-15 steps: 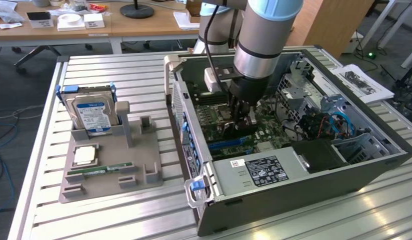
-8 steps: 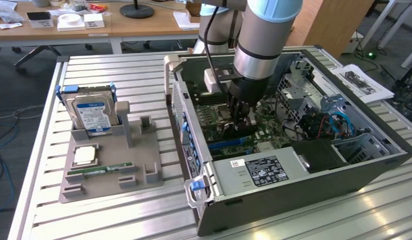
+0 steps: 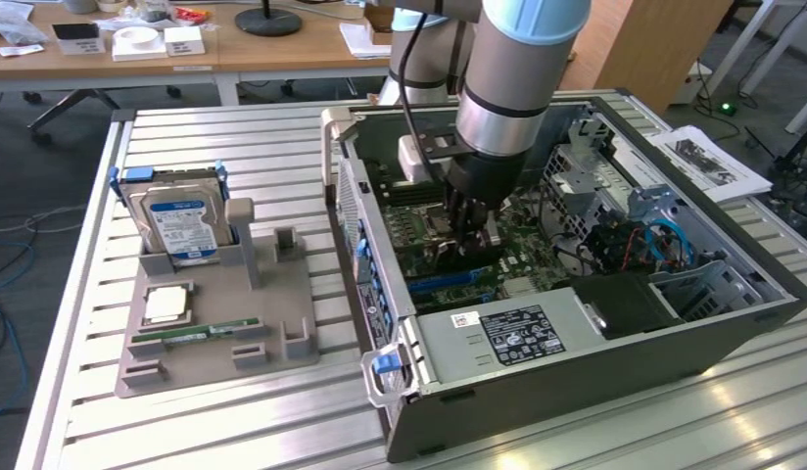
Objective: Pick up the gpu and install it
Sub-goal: 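Insert the gpu into the slot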
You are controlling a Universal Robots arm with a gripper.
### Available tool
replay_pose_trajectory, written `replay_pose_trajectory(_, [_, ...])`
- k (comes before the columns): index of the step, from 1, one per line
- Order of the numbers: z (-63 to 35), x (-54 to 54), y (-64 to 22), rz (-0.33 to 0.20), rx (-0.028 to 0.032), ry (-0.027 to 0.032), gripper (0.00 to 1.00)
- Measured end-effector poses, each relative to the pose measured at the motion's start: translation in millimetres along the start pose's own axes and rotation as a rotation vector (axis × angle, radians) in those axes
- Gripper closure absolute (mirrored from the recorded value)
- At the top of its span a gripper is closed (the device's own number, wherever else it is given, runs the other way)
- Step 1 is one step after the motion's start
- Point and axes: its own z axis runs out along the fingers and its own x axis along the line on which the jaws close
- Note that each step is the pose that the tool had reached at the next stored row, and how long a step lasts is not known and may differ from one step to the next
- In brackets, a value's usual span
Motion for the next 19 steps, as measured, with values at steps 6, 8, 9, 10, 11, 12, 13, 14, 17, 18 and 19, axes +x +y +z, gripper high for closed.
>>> replay_pose_trajectory(6, [1.7,0.0,0.1,0.0,0.0,0.0,0.73])
replay_pose_trajectory(8, [1.9,0.0,0.1,0.0,0.0,-0.0001,0.73])
replay_pose_trajectory(9, [2.1,0.0,0.1,0.0,0.0001,-0.0001,0.73])
replay_pose_trajectory(10, [2.4,0.0,0.1,0.001,0.0001,-0.0001,0.73])
replay_pose_trajectory(11, [2.6,0.0,0.2,0.001,0.0001,-0.0002,0.73])
replay_pose_trajectory(12, [2.7,0.0,0.2,0.001,0.0002,-0.0001,0.73])
replay_pose_trajectory(13, [2.9,0.0,0.3,0.001,0.0001,-0.0001,0.73])
replay_pose_trajectory(14, [3.1,0.0,0.5,0.001,0.0002,-0.0001,0.73])
replay_pose_trajectory(17, [3.5,0.1,0.9,0.003,0.0002,-0.0001,0.73])
replay_pose_trajectory(18, [3.6,0.1,1.0,0.003,0.0002,-0.0001,0.73])
replay_pose_trajectory(19, [3.7,0.1,1.1,0.003,0.0002,-0.0001,0.73])
